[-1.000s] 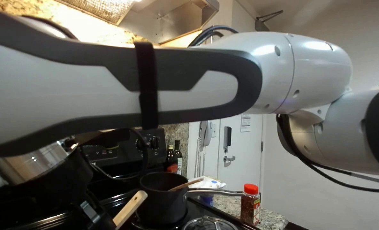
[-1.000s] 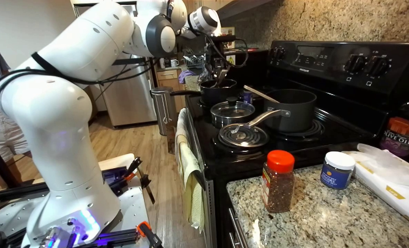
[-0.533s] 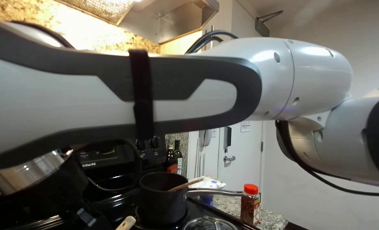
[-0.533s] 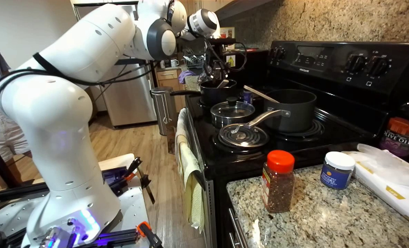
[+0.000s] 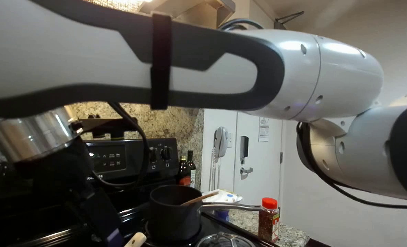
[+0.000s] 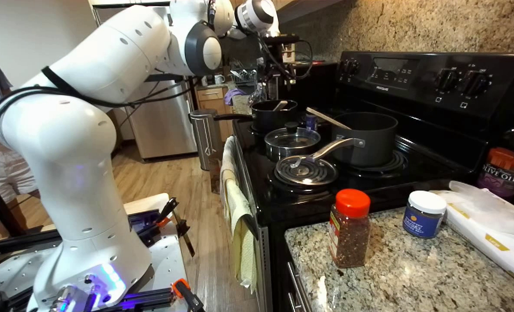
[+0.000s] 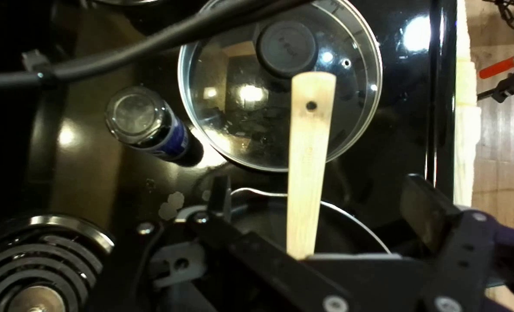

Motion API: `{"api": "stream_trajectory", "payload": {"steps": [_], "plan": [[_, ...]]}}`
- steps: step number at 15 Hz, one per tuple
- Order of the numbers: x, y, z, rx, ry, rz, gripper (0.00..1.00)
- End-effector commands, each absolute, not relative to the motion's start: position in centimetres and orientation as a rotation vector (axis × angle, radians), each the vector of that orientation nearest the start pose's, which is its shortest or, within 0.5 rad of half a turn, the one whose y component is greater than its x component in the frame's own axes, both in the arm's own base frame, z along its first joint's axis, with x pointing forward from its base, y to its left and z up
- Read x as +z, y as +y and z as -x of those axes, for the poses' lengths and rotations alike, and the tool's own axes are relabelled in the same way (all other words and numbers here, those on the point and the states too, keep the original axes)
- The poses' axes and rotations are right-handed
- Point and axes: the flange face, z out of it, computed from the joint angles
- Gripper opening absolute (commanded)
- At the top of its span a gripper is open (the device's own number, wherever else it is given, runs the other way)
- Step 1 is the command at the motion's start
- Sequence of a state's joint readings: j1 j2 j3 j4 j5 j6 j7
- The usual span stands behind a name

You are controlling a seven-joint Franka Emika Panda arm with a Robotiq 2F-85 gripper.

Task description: Pick up the wooden spoon from the container on the right and put it inside the pot on the left side of the stove

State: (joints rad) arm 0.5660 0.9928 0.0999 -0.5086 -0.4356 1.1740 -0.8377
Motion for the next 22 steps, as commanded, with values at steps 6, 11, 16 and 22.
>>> {"api": "stream_trajectory", "payload": {"steps": [6,11,16,22], "plan": [[47.5,35.7,-64.7,0.445,-2.294,2.559,1.0],[47.6,36.6,-65.6,0.304,-2.371,2.557,1.0],[48.8,35.5,-68.4,0.061,-2.449,2.639,1.0],[50.0,32.2,-69.5,0.068,-2.312,2.756,1.0]]}}
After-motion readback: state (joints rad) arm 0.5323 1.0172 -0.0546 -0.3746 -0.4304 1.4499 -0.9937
